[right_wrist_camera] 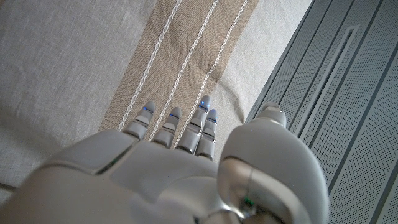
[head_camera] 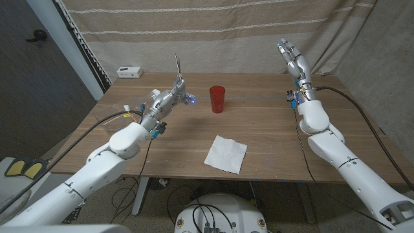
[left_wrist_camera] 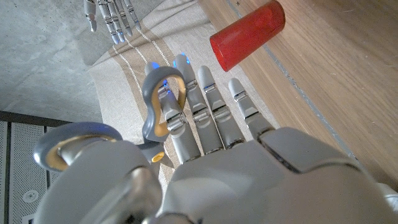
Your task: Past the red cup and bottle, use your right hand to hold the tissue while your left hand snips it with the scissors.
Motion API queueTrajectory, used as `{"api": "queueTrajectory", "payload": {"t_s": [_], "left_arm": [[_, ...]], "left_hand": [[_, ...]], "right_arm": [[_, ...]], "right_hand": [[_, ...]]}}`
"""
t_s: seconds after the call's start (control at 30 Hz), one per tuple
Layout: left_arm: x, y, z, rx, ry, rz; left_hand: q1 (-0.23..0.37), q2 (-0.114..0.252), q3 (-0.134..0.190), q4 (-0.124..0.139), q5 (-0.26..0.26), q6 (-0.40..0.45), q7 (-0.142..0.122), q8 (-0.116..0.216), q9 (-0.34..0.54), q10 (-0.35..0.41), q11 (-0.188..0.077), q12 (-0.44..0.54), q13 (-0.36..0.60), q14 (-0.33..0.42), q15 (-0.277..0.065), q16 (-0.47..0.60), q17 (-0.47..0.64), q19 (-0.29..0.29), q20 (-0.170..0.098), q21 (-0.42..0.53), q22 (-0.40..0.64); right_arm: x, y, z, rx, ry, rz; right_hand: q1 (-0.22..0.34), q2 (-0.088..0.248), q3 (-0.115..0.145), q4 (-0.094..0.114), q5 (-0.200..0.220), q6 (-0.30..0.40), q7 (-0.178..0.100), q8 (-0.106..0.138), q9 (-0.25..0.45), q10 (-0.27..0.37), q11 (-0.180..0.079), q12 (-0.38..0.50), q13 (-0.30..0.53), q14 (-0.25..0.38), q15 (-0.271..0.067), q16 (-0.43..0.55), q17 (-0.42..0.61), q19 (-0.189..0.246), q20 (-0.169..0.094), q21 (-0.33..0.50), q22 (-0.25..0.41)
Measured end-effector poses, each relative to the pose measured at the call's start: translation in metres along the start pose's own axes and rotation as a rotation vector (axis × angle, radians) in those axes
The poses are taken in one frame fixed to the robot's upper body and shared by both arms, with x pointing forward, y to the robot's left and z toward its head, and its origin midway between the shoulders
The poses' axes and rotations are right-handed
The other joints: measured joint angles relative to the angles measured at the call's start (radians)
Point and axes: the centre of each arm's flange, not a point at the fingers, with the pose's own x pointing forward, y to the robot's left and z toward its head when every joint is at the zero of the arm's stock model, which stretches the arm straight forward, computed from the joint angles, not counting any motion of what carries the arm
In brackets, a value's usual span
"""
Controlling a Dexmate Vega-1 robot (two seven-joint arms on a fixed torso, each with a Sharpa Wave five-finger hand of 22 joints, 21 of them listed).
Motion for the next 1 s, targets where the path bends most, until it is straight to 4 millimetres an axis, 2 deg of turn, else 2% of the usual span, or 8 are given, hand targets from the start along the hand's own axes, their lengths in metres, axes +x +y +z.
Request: {"api": "queueTrajectory", "payload": {"t_s": [1.0], "left_arm": [[-0.022, 0.01, 0.009, 0.043, 0.135, -0.011]], "left_hand": [[0.0, 0.0, 0.0, 0.0, 0.005, 0.005, 0.005, 0.006, 0.009, 0.0, 0.0, 0.029, 0.015, 0.013, -0.006, 0.0, 0.005, 0.0, 0.0, -0.011, 0.001]], "right_arm": [[-0.003, -0.007, 0.007, -0.035, -0.008, 0.001]], "right_hand": [[0.0, 0.0, 0.0, 0.0, 0.0, 0.0, 0.0, 0.0, 0.0, 0.0, 0.0, 0.0, 0.0, 0.0, 0.0, 0.0, -0.005, 0.0, 0.0, -0.004, 0.0]]}}
